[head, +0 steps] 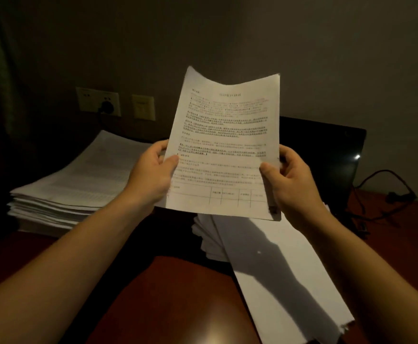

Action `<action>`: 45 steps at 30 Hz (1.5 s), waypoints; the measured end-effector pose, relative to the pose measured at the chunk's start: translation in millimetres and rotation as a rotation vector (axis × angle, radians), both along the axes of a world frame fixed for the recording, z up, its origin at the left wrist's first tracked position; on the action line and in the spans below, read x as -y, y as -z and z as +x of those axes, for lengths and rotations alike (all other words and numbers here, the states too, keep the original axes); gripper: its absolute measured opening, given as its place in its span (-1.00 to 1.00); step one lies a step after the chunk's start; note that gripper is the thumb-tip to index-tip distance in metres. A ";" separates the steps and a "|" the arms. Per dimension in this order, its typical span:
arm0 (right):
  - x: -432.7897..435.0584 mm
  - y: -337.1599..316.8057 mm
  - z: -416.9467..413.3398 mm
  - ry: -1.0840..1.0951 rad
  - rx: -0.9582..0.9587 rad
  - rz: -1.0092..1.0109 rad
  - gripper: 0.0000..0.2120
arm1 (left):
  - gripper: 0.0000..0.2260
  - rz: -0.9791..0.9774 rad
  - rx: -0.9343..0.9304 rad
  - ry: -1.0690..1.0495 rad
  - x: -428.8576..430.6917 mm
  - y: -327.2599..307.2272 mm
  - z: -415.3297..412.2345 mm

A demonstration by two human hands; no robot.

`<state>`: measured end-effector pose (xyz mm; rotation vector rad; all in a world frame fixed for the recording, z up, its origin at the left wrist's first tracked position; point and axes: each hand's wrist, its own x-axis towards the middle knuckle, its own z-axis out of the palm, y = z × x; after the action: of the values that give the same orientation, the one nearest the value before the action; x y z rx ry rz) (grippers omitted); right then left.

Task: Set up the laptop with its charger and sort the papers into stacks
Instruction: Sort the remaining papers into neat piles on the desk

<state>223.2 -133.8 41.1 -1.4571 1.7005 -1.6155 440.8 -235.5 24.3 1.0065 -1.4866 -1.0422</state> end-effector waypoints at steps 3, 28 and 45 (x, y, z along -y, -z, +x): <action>18.9 -3.1 22.1 -0.052 0.030 -0.027 -0.51 | -0.71 0.063 0.031 -0.020 19.3 -9.8 28.3; 146.1 51.1 182.2 -0.377 -0.195 0.217 -0.78 | -0.67 0.134 0.522 -0.257 118.9 12.5 213.2; 140.9 61.1 149.3 -0.391 -0.990 0.572 -0.35 | -0.42 0.244 1.352 0.031 100.4 19.6 166.0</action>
<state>372.5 -274.7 -20.0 -2.2051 1.8855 -0.0998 606.9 -335.9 4.7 2.0747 -2.4302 -0.4868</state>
